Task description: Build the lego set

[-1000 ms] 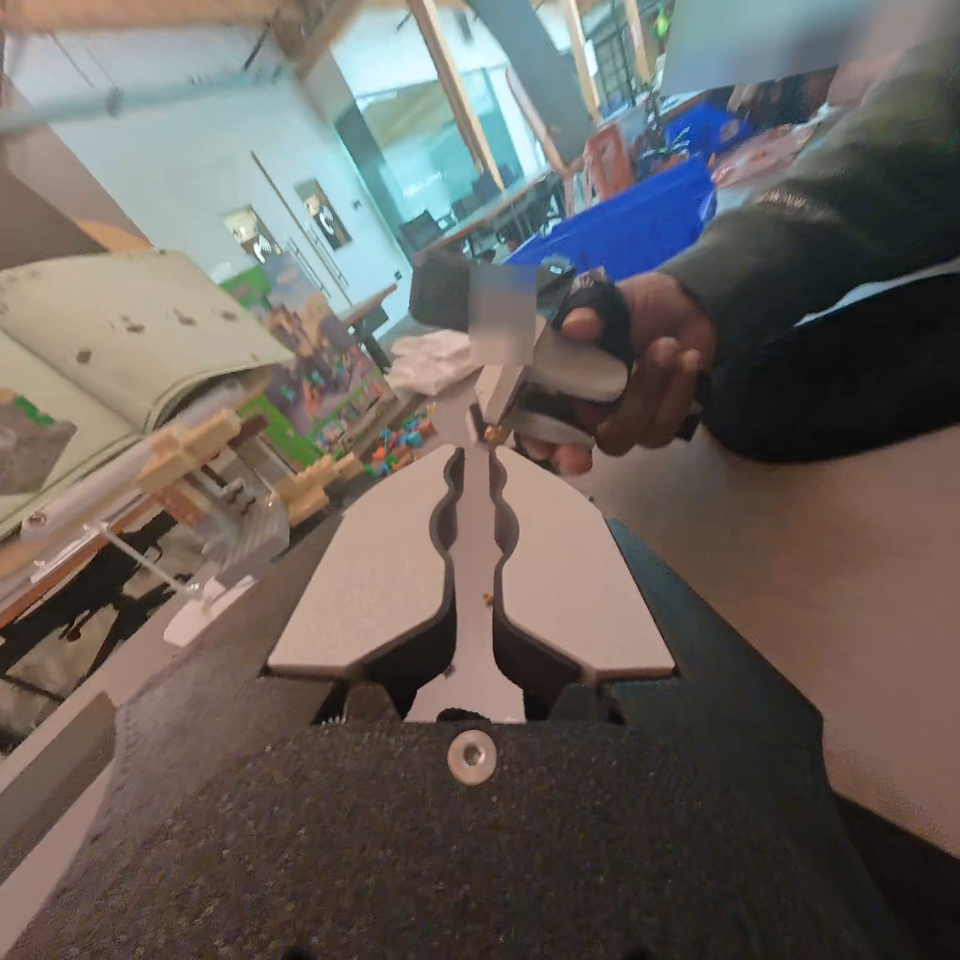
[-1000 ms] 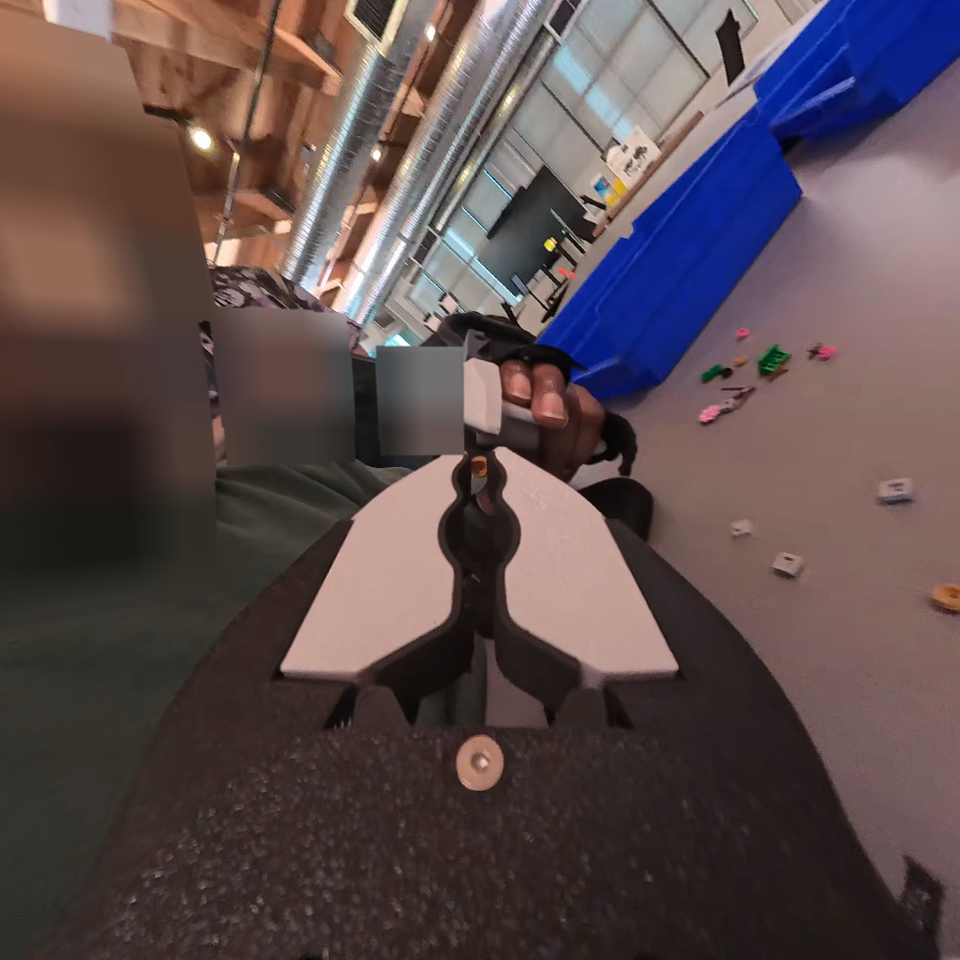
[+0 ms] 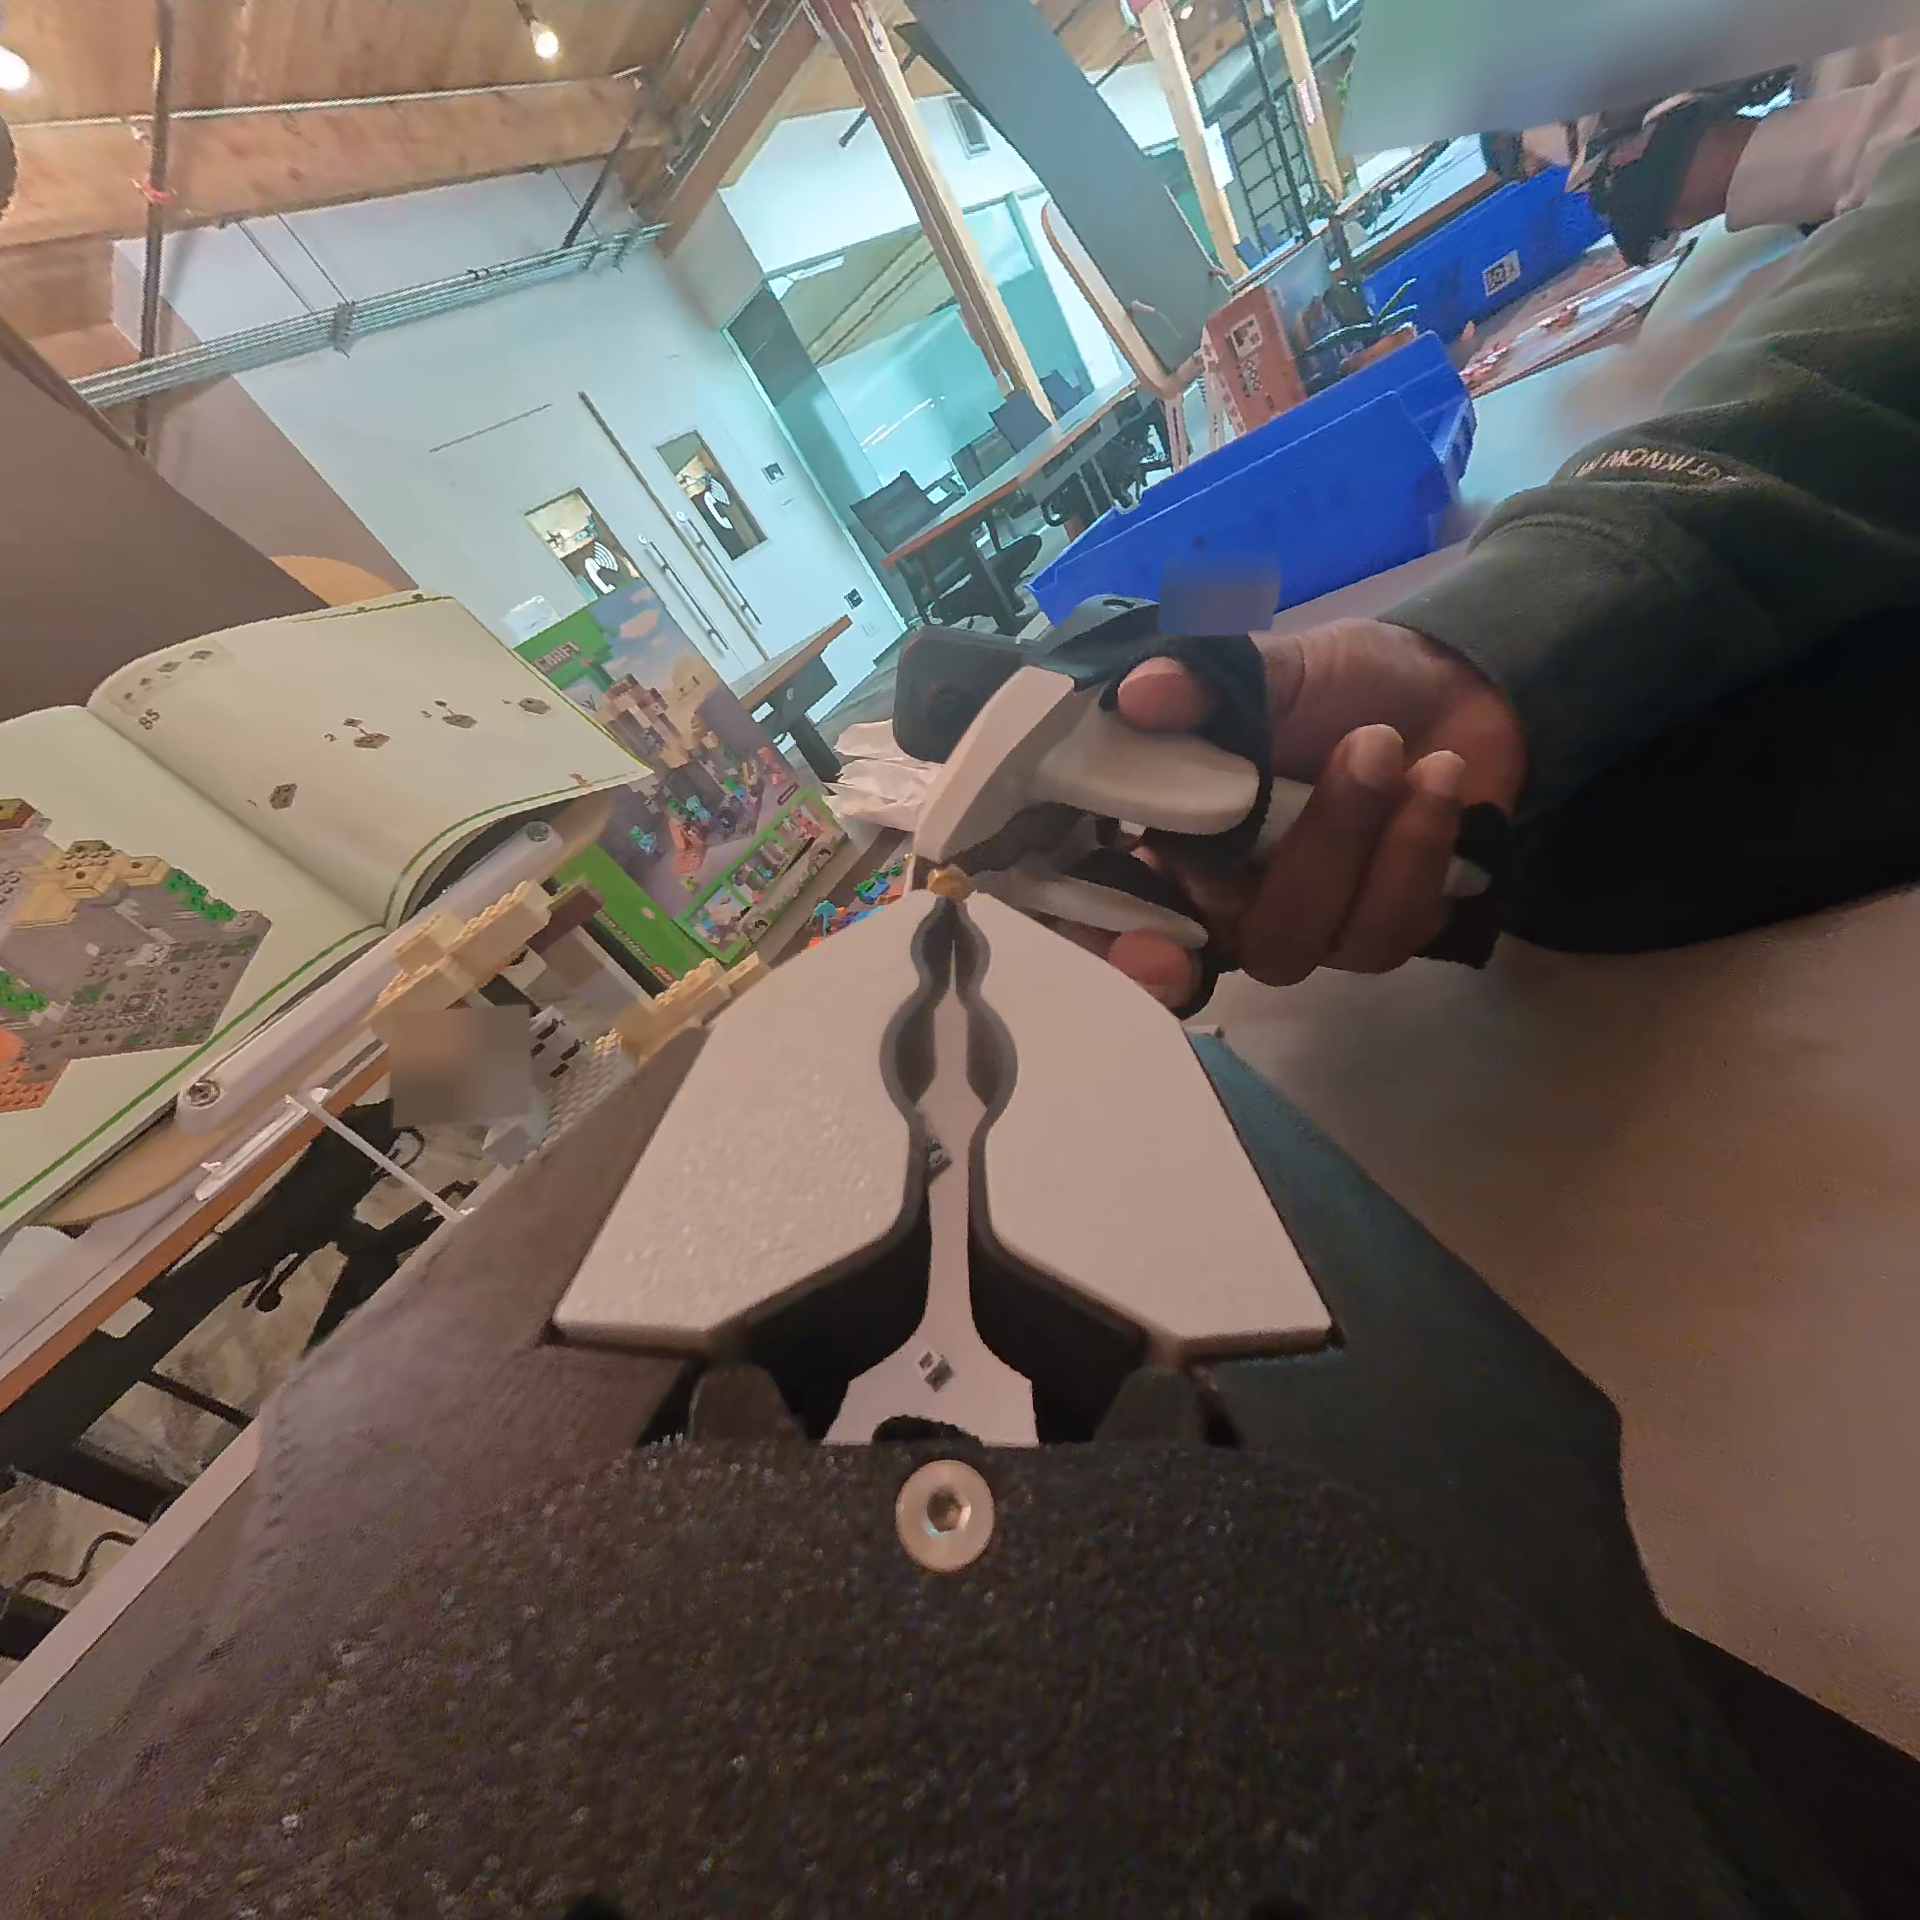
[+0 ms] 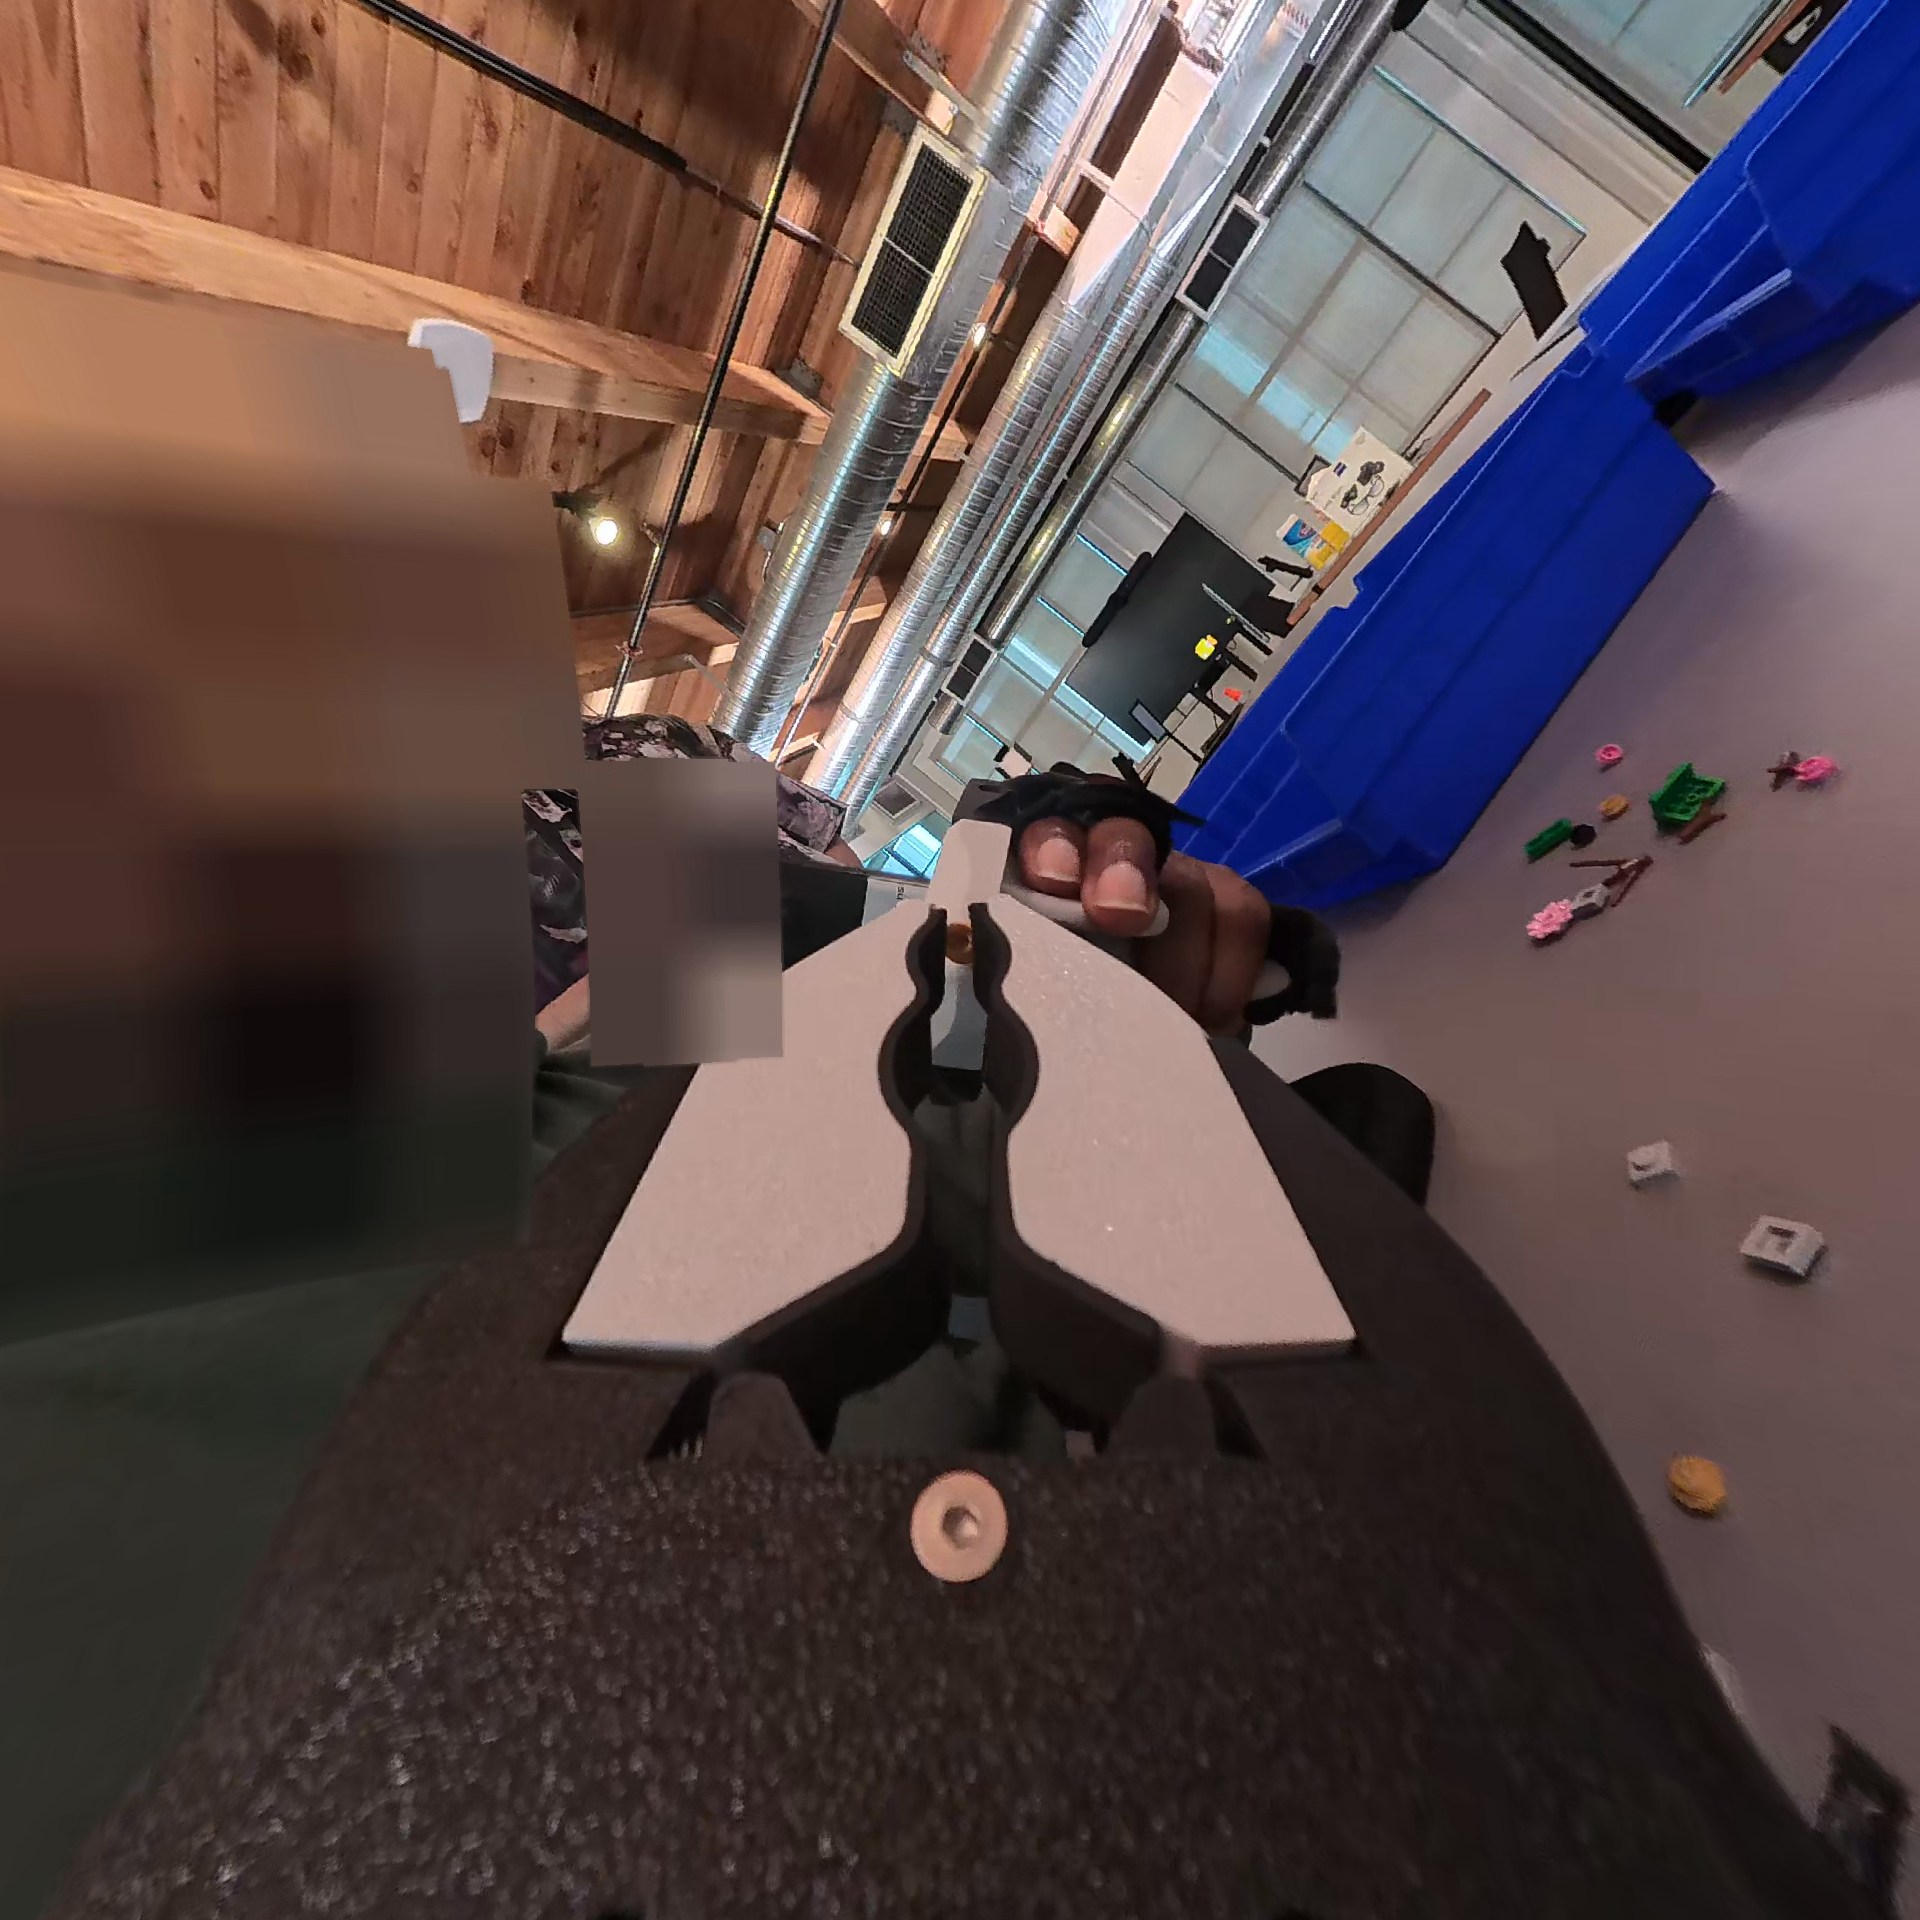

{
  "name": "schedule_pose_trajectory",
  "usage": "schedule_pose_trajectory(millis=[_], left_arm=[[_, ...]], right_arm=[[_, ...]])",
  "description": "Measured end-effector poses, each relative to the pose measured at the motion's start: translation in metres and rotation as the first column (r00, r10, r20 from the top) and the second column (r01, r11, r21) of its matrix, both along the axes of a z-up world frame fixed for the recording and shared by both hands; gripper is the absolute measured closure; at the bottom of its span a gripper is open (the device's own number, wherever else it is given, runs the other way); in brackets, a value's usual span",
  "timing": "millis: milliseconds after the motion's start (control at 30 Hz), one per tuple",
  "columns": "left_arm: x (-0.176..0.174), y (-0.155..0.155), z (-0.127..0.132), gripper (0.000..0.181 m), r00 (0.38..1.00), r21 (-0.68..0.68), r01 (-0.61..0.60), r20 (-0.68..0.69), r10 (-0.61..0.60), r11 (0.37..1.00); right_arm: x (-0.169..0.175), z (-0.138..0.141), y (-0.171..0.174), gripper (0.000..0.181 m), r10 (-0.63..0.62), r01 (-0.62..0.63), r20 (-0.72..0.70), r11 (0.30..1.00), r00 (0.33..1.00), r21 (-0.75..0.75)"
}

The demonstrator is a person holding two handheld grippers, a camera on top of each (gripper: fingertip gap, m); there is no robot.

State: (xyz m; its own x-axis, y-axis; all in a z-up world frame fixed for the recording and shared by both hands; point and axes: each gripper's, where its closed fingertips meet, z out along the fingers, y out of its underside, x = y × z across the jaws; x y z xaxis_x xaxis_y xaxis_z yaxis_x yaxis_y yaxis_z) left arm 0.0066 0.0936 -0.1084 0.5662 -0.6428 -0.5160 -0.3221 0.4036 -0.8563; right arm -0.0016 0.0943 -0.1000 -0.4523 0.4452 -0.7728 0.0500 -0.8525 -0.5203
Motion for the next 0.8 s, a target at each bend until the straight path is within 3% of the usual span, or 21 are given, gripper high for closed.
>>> schedule_pose_trajectory(millis=[800], left_arm=[[-0.0065,0.0036,0.0086,0.178,0.998,0.039,-0.053,0.039,0.052,0.998]], right_arm=[[-0.0099,0.0074,0.0022,0.181,-0.089,0.084,-0.08,0.995,0.993,-0.059]])
